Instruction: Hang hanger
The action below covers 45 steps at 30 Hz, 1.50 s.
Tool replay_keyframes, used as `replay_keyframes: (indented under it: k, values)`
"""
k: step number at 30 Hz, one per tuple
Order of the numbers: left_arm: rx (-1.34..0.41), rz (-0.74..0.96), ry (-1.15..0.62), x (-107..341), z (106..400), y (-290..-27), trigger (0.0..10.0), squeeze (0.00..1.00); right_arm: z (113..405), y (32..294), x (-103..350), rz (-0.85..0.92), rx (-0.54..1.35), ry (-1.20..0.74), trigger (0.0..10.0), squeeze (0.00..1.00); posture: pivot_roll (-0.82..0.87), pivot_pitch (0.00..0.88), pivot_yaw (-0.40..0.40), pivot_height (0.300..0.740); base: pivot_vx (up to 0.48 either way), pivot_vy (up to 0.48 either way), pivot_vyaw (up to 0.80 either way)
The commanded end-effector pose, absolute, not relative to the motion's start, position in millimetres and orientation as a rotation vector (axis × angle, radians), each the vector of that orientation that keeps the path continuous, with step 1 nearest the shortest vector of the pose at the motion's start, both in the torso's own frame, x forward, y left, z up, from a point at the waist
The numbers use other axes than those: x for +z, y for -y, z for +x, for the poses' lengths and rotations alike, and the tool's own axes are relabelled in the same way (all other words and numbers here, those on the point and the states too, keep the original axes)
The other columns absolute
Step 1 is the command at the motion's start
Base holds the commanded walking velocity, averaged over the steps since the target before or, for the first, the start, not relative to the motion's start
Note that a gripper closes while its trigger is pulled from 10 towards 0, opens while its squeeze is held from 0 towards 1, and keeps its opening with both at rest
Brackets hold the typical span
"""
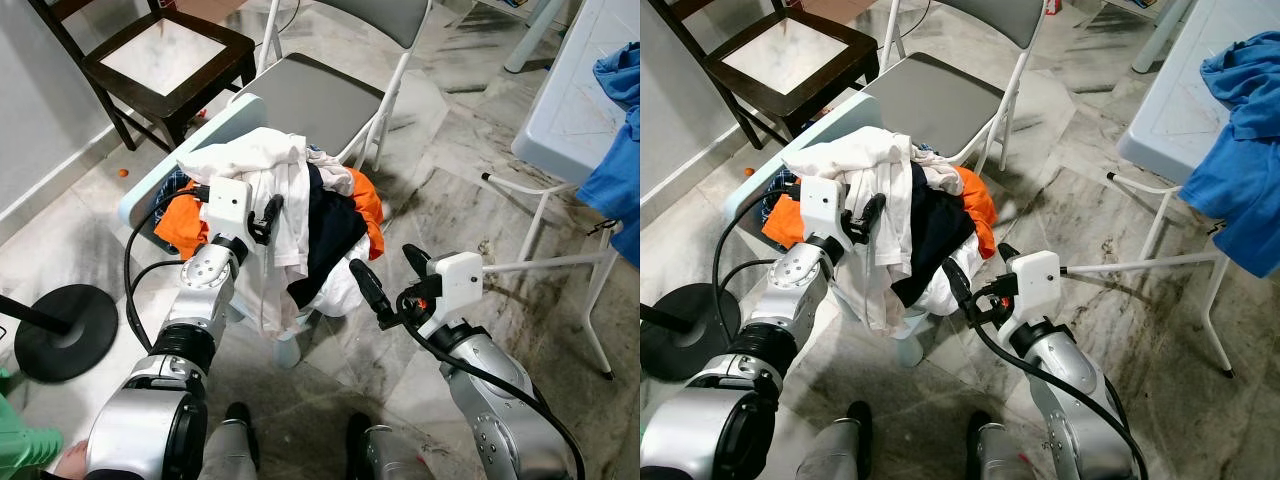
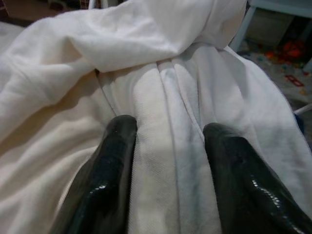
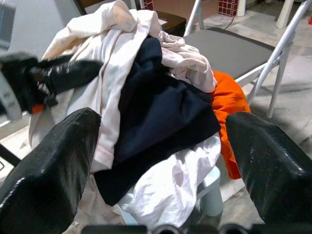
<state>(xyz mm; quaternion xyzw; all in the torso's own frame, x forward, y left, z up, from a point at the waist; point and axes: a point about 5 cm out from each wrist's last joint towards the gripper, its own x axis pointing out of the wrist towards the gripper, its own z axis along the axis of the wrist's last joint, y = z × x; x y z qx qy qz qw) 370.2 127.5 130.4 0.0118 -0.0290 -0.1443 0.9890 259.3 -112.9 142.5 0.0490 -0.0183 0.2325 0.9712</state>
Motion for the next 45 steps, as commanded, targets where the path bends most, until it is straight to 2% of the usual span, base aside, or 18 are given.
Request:
replay_keyframes:
  k: [1, 8, 14, 24, 25, 26, 27, 28, 29, 30, 40, 45]
  values:
    - [-0.334, 0.012, -0.037, 103.8, 356.8, -119.7, 0.0, 0.0, 258.9, 112.8, 137.9, 0.098, 0.464, 0.019, 10.0, 0.0, 0.01, 0.33, -0.037, 0.74, 0.0, 0.0, 0.0]
    - [-0.364, 0.016, -0.062, 81.4, 323.4, -117.2, 0.0, 0.0, 262.6, 108.9, 136.7, 0.097, 0.485, 0.018, 10.0, 0.0, 0.04, 0.326, -0.044, 0.74, 0.0, 0.0, 0.0]
    - [-0.219, 0.078, -0.091, 74.1, 301.3, -153.0, 0.0, 0.0, 266.6, 107.6, 135.6, 0.094, 0.501, 0.018, 10.0, 0.0, 0.06, 0.323, -0.055, 0.74, 0.0, 0.0, 0.0]
    - [-0.052, 0.14, -0.067, 92.8, 315.7, -192.7, 0.1, 0.0, 268.6, 106.5, 134.0, 0.087, 0.509, 0.017, 10.0, 0.0, 0.07, 0.321, -0.06, 0.74, 0.0, 0.0, 0.0]
    - [-0.043, 0.142, -0.067, 94.9, 318.8, -195.9, 2.7, 0.0, 268.8, 106.4, 133.9, 0.086, 0.509, 0.017, 10.0, 0.0, 0.07, 0.321, -0.06, 0.74, 0.0, 0.0, 0.0]
    - [-0.038, 0.148, -0.068, 97.0, 321.8, -198.6, 7.2, 0.0, 268.9, 106.3, 133.9, 0.085, 0.509, 0.017, 10.0, 0.0, 0.07, 0.32, -0.06, 0.74, 0.0, 0.0, 0.0]
    - [-0.024, 0.159, -0.071, 100.8, 327.2, -203.4, 10.0, 0.0, 269.2, 106.2, 133.9, 0.084, 0.508, 0.019, 10.0, 0.0, 0.07, 0.321, -0.06, 0.74, 0.0, 0.0, 0.0]
    - [-0.024, 0.155, -0.071, 102.7, 329.5, -204.9, 10.0, 0.89, 269.3, 105.9, 133.9, 0.083, 0.508, 0.02, 10.0, 0.0, 0.06, 0.321, -0.059, 0.74, 0.0, 0.0, 0.0]
    - [-0.025, 0.15, -0.07, 103.9, 330.8, -205.6, 10.0, 0.89, 269.3, 105.7, 133.9, 0.083, 0.508, 0.02, 10.0, 0.0, 0.06, 0.321, -0.059, 0.74, 0.0, 0.0, 0.0]
    - [-0.027, 0.147, -0.069, 104.5, 331.4, -205.8, 10.0, 1.0, 269.3, 105.6, 133.8, 0.083, 0.507, 0.02, 10.0, 0.0, 0.06, 0.321, -0.059, 0.74, 0.0, 0.0, 0.0]
    - [-0.037, 0.226, 0.035, 120.2, 330.7, -205.7, 10.0, 1.0, 268.3, 107.9, 131.6, 0.078, 0.488, 0.02, 10.0, 0.0, 0.06, 0.324, -0.048, 0.74, 0.0, 0.0, 0.0]
    - [0.094, 0.274, 0.088, 126.2, 318.3, -221.0, 10.0, 1.0, 269.0, 108.2, 131.5, 0.077, 0.481, 0.023, 10.0, 0.0, 0.07, 0.324, -0.045, 0.74, 0.0, 0.0, 0.0]
